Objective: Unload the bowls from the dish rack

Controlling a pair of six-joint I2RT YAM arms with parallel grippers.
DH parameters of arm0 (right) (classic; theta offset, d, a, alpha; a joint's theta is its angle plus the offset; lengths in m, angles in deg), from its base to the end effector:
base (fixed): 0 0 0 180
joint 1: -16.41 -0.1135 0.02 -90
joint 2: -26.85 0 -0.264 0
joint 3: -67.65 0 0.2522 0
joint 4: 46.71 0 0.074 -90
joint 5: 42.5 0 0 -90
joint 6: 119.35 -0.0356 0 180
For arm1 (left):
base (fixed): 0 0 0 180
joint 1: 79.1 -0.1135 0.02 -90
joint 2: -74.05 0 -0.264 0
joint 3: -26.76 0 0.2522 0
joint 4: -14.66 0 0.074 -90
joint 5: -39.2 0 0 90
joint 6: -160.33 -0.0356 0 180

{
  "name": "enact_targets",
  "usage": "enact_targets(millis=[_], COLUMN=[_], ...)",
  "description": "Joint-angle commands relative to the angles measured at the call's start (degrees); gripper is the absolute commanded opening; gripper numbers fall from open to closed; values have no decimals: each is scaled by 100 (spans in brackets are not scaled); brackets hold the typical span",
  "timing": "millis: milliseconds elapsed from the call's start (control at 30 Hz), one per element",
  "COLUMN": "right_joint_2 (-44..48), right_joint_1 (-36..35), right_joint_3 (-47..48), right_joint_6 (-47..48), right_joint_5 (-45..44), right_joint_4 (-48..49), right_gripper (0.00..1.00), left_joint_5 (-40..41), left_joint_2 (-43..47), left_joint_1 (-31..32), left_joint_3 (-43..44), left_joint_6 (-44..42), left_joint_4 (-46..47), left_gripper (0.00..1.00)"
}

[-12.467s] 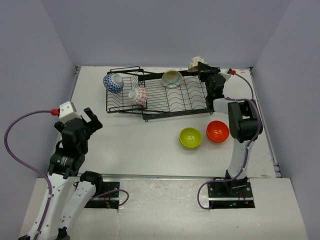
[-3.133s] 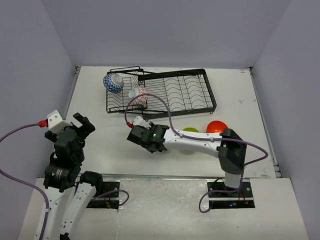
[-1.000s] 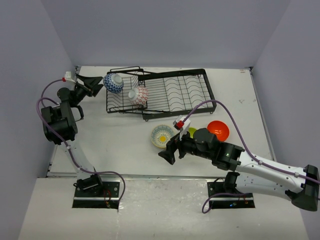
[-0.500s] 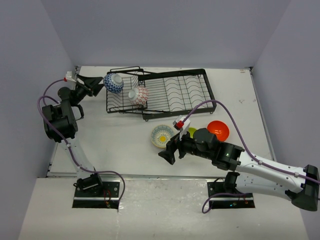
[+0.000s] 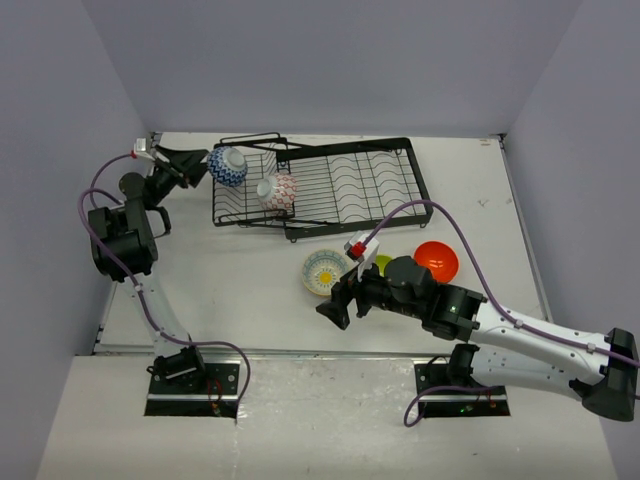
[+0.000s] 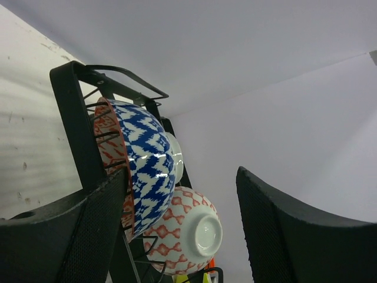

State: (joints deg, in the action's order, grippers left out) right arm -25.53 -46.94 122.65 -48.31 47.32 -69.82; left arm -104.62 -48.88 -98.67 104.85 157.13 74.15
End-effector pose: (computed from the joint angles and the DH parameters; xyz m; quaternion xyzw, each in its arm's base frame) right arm 0.0958 0.1907 0.2958 -0.3095 0.7611 0.3742 0.4301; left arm 0.4188 0.1184 0.1813 -0.2217 0.6134 -0.6211 0.4346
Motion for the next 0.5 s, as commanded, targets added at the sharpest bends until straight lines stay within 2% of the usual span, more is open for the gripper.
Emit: enact_targets(millis=[0,467], right_joint_2=[-9,-106], right_joint_1=[-2,-2], right_joint_3=[227,262], right_joint_6=[112,138], right_joint_5=[142,177], right_joint_4=[214,231], right_gripper=[99,99], left_joint_5=[-76,-23], left_joint_2=[-143,-451], left_joint_1=[24,138], left_joint_3=[185,351], left_joint_6=[249,847], left_joint_4=[549,1209], left_gripper=[74,69])
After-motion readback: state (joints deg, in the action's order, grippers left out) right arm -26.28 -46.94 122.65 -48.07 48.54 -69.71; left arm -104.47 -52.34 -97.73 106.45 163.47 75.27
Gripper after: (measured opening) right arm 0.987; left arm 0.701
